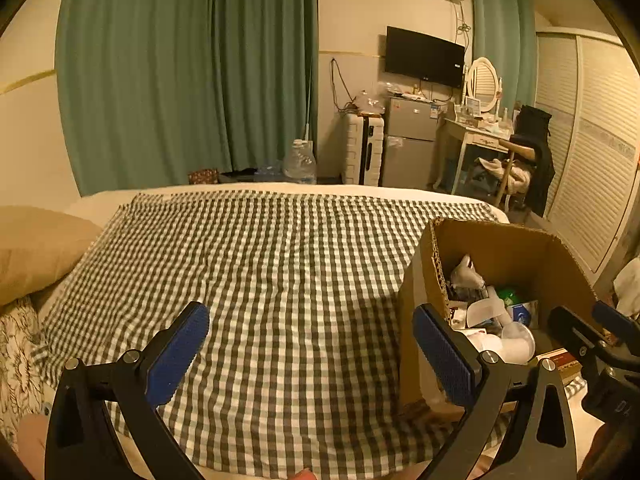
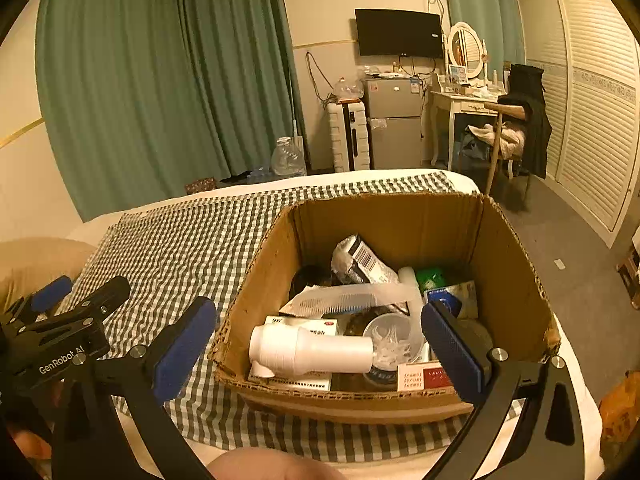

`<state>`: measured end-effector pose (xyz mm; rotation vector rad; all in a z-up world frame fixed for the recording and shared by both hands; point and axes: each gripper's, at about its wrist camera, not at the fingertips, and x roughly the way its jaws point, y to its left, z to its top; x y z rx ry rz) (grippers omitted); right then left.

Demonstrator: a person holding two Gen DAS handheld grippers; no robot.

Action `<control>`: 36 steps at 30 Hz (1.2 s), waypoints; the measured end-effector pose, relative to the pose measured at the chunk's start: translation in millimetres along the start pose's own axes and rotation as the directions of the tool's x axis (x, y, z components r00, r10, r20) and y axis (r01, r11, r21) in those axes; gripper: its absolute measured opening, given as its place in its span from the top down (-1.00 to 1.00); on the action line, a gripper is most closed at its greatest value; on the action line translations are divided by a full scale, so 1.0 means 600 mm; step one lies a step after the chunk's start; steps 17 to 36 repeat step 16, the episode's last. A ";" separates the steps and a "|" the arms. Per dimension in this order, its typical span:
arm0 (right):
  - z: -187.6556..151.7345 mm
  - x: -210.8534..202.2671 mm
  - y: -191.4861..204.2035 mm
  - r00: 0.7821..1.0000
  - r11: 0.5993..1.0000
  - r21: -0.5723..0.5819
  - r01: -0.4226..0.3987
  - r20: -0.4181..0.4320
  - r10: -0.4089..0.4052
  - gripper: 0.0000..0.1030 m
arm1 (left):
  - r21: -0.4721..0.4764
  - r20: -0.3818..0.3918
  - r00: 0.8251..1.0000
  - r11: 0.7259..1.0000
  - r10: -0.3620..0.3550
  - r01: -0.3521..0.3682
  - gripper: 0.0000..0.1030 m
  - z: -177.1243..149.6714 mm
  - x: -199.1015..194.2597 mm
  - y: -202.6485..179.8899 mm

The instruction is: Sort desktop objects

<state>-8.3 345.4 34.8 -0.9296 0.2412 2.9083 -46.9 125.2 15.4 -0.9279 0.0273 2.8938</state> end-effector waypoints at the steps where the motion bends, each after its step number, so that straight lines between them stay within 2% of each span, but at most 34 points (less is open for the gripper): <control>1: 0.000 0.002 -0.001 1.000 1.000 -0.001 0.003 -0.003 -0.003 -0.99 | -0.002 -0.001 1.000 1.000 -0.002 0.002 -1.00 -0.003 -0.001 0.000; 11: -0.010 0.011 0.012 0.999 1.000 -0.006 0.023 -0.039 -0.024 -0.99 | 0.034 0.018 1.000 0.999 0.007 -0.008 -1.00 -0.012 -0.007 -0.004; 15: -0.012 0.013 0.027 0.999 1.000 -0.009 0.019 -0.046 -0.019 -0.99 | 0.008 0.011 0.998 0.998 -0.063 0.063 -1.00 -0.019 -0.007 0.002; 36: -0.013 0.014 0.030 0.999 1.000 -0.013 0.016 -0.048 -0.017 -0.99 | 0.001 0.014 0.999 0.999 -0.050 0.050 -1.00 -0.019 -0.009 0.004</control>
